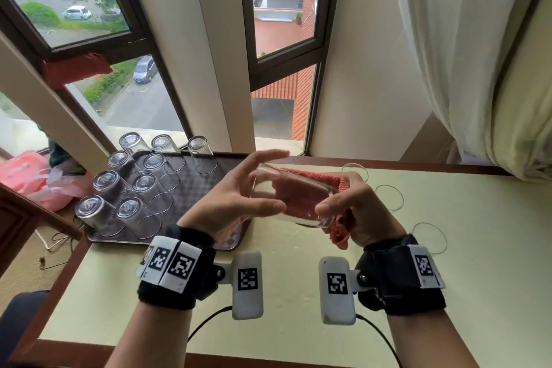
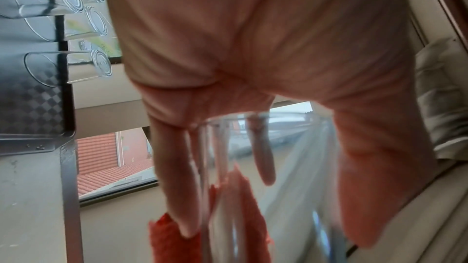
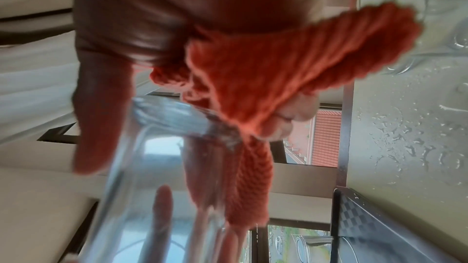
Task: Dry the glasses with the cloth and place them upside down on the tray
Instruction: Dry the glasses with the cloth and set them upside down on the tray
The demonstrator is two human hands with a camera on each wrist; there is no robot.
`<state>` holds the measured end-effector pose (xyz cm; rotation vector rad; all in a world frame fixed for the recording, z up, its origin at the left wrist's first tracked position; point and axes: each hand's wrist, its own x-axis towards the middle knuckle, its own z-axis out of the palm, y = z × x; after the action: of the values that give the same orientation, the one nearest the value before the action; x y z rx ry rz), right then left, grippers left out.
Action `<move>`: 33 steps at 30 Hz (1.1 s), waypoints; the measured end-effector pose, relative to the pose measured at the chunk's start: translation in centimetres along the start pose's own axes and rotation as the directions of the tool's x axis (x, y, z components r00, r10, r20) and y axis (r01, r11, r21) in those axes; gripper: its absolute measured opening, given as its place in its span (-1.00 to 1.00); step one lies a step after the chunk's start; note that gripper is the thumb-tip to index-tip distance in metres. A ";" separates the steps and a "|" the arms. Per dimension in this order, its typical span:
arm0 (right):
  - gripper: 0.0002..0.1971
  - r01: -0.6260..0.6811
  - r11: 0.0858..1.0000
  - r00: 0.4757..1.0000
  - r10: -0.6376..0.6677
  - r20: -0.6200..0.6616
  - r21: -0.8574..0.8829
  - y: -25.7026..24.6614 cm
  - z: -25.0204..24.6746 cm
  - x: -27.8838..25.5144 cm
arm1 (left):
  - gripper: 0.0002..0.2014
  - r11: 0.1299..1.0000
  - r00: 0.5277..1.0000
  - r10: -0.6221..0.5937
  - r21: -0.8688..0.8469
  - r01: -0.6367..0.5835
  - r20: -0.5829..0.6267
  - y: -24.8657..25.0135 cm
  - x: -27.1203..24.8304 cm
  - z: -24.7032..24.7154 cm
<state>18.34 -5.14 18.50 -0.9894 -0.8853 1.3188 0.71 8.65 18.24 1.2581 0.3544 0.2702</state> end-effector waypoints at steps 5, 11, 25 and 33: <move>-0.40 0.003 0.999 0.983 0.004 -0.185 0.038 0.2 0.1 0.8 | -0.21 0.995 0.991 0.075 0.075 -0.067 -0.110 0.4 0.4 0.2; -0.73 0.157 0.987 0.892 -0.161 -0.423 -0.045 0.5 1.2 1.5 | -0.34 0.979 0.920 0.202 0.098 -0.179 -0.337 -0.2 0.6 1.8; -0.67 0.134 0.990 0.894 -0.100 -0.436 0.048 0.3 2.9 1.3 | -0.28 0.961 0.905 0.271 0.146 -0.234 -0.328 0.3 -0.3 1.5; -0.51 0.174 0.984 0.888 -0.168 -0.427 -0.026 -0.4 3.5 0.6 | -0.30 0.953 0.909 0.298 0.152 -0.263 -0.293 0.8 -0.8 1.3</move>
<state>15.26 -4.28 20.08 -1.1094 -0.6065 0.9050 0.48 7.47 19.45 1.3765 0.4636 0.7120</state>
